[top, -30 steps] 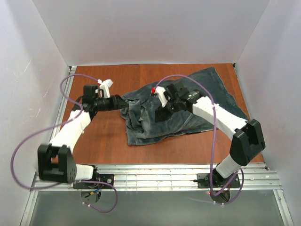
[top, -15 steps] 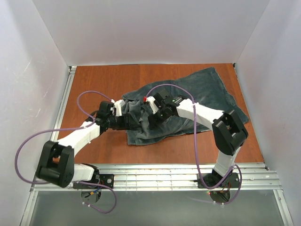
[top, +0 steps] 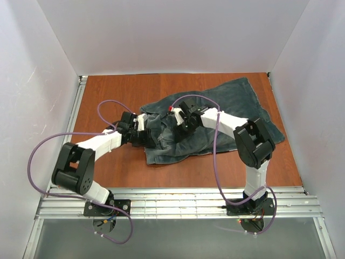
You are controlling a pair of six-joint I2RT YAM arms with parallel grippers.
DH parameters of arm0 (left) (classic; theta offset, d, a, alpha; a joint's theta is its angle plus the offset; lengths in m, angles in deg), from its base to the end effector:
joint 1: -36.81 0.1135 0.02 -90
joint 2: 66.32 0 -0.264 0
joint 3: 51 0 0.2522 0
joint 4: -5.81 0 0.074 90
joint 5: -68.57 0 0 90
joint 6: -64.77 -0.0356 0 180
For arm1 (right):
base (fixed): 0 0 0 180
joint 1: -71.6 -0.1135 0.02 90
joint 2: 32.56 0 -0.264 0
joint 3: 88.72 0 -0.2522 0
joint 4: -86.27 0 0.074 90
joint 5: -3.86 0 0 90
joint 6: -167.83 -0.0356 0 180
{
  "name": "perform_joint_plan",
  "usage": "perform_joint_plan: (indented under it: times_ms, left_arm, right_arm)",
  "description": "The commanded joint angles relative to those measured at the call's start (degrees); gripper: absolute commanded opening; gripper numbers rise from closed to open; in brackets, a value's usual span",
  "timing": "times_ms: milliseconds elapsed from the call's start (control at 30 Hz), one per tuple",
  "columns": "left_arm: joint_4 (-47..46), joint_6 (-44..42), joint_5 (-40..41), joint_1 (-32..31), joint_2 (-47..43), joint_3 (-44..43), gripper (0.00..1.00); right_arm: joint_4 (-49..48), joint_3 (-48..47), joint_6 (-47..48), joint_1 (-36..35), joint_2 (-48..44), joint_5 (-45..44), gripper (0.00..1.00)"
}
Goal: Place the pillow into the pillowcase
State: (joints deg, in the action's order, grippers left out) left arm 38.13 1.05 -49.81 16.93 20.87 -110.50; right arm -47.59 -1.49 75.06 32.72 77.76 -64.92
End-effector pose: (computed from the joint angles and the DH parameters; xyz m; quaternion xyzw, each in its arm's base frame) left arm 0.2604 -0.1122 0.1688 0.0111 0.9386 -0.3162 0.1379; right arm 0.3030 0.2609 0.1889 -0.3365 0.8970 0.2471 0.1453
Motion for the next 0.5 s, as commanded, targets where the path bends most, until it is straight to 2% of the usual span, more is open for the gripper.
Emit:
perform_joint_plan:
  times_ms: [0, 100, 200, 333, 433, 467]
  left_arm:
    - [10.2, -7.2, -8.6, -0.2, -8.0, -1.7, 0.00]
    - [15.5, -10.4, -22.2, -0.1, -11.5, -5.0, 0.00]
    - [17.9, -12.0, -30.7, -1.1, -12.7, -9.3, 0.00]
    - [21.2, -15.0, -34.1, -2.2, -10.3, -11.6, 0.00]
    - [14.0, -10.0, -33.2, -2.4, -8.2, -10.3, 0.00]
    - [9.4, -8.5, -33.2, -2.8, -7.2, -9.9, 0.00]
  right_arm:
    - [-5.2, -2.0, -1.1, 3.8, 4.2, -2.6, 0.01]
    - [-6.6, -2.6, -2.1, 3.9, 5.3, -2.3, 0.01]
    - [-8.0, -1.9, -4.0, 3.5, 6.1, -3.5, 0.01]
    - [-9.1, -2.5, -5.4, 3.8, 8.9, -4.7, 0.01]
    - [-8.7, -3.1, -5.2, 3.4, 8.0, -1.5, 0.01]
    - [-8.5, -2.9, -4.8, 3.1, 6.9, 3.0, 0.01]
